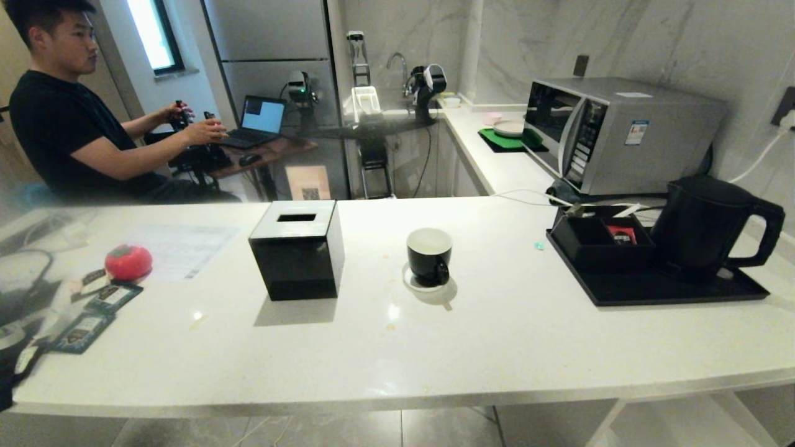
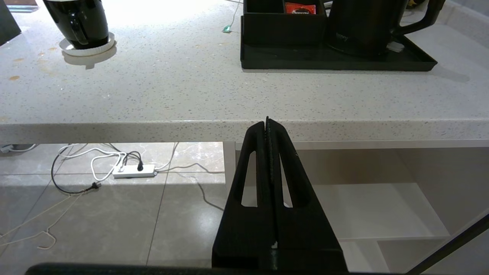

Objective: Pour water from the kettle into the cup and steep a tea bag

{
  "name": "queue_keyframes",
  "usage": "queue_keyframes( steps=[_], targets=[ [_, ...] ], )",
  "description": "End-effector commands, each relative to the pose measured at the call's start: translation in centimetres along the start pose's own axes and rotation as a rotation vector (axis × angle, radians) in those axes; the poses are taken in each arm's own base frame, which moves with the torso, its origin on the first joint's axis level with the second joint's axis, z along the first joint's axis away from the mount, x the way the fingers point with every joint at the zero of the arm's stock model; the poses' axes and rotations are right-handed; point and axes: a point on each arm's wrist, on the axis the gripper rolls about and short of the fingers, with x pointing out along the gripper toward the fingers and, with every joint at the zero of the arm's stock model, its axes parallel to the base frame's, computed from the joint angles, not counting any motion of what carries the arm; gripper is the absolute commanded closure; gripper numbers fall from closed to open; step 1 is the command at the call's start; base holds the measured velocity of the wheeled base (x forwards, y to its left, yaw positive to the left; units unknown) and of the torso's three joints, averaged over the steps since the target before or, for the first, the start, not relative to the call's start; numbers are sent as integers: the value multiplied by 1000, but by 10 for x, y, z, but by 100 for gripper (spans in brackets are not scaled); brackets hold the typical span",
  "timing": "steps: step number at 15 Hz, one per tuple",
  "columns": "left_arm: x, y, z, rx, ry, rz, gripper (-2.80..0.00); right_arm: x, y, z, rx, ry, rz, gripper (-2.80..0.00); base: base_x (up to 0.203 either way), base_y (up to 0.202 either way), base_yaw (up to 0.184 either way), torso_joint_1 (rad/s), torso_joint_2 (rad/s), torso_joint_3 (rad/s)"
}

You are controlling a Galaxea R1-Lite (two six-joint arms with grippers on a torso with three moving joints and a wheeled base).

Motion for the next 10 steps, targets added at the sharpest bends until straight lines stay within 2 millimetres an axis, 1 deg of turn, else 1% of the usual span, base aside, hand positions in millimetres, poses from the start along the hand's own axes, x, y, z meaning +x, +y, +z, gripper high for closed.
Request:
queue_keyframes(
  steps=[1,4,6,9,10],
  targets=[
    [0,0,0,0,0,1,0,0,0,0,-9,0,-2,0,0,0,0,0,0,0],
    [0,0,0,0,0,0,0,1,0,0,-27,11,-1,0,0,0,0,0,0,0],
    [0,0,0,0,0,0,0,5,0,1,-109,60,7,0,0,0,0,0,0,0],
    [0,0,0,0,0,2,0,14,0,5,-129,164,13,0,0,0,0,0,0,0],
    [0,0,0,0,0,2,0,20,0,10,-127,181,13,0,0,0,0,0,0,0]
  ],
)
